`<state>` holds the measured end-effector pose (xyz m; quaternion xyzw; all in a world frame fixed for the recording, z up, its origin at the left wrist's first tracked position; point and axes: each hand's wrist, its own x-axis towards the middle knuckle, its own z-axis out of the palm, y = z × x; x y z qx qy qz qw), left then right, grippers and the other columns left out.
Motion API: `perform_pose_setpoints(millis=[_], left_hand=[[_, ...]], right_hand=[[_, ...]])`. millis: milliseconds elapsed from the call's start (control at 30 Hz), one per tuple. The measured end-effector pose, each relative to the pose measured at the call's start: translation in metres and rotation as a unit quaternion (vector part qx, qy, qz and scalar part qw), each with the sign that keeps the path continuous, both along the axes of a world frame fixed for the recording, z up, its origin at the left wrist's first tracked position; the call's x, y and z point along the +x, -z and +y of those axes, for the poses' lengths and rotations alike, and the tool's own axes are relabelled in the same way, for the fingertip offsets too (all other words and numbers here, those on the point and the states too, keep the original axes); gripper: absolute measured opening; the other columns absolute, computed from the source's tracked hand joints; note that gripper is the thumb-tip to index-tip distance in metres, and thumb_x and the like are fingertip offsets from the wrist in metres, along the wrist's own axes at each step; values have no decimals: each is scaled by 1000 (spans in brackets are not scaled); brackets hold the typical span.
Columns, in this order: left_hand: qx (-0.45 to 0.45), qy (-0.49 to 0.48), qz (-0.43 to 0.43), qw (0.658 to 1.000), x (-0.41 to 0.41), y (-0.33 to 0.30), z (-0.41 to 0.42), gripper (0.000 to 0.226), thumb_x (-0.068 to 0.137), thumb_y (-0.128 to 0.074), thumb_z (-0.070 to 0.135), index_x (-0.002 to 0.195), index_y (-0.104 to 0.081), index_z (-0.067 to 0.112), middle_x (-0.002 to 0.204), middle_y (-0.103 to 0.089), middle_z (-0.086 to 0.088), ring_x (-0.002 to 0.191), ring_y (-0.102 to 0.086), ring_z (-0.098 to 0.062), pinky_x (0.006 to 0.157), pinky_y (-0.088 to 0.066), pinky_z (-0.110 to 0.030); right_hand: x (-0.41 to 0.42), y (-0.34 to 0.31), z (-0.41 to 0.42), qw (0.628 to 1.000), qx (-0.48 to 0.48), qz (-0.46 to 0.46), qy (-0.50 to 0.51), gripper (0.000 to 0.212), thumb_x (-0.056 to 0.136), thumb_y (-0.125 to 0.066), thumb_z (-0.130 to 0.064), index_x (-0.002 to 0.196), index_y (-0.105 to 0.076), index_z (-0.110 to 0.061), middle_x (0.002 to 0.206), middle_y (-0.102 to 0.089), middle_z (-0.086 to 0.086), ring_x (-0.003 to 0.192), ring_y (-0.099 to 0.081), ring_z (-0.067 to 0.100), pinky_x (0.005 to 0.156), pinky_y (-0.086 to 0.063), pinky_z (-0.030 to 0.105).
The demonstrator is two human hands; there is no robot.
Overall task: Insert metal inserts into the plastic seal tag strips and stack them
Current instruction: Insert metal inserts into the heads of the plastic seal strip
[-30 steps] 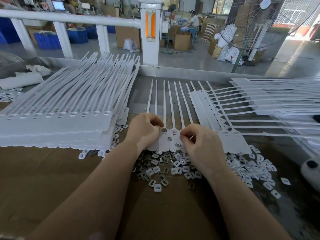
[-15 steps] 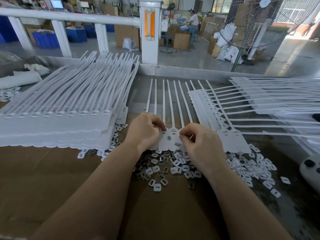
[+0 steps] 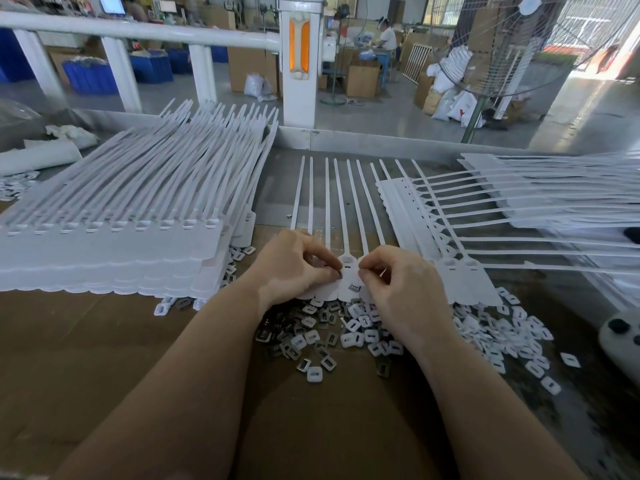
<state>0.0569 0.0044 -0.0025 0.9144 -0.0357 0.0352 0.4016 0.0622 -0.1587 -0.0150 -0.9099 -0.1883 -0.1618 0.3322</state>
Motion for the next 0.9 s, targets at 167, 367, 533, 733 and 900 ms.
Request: perform_pose_setpoints(millis=[167,367,533,733,900], left_hand=[[24,18,-7,1000,0,1,0,10,76,-74,23,83,-74,31,99,-57,6,87,-55,-9,78,-42,-18],[33,2,-20,999,2,4,-2,6,75,-75,25,77,-72,30,94,-56,8,79,-51,-3,67,-35,-12],[33,9,-27,999,2,5,-1,6,75,-75,27,77,-71,32,92,-57,8,77,-51,-5,67,-36,-16],[19,30,-16,999,0,4,3,11,78,-73,23,86,-72,31,97,-59,7,87,-56,-12,82,-46,-24],[15,25,-15,999,-1,3,2,12,78,-73,22,87,-73,29,98,-59,5,87,-56,-13,78,-44,-18]], right_hand=[[0,0,0,1000,-3,-6,0,5,85,-64,-15,85,-68,-17,78,-61,-10,77,-57,10,73,-46,23],[1,0,0,1000,-2,-8,4,5,85,-64,-15,86,-69,-17,77,-60,-11,76,-56,8,73,-44,21],[1,-1,-3,1000,-17,7,-7,3,82,-68,-23,84,-70,-22,78,-60,-12,76,-55,6,75,-47,24],[0,0,-5,996,-84,20,-20,8,80,-70,-30,87,-73,-26,89,-59,-14,85,-52,2,76,-38,19],[0,-1,-4,995,-89,34,-30,2,83,-67,-25,82,-67,-25,86,-55,-13,81,-51,6,71,-35,20]])
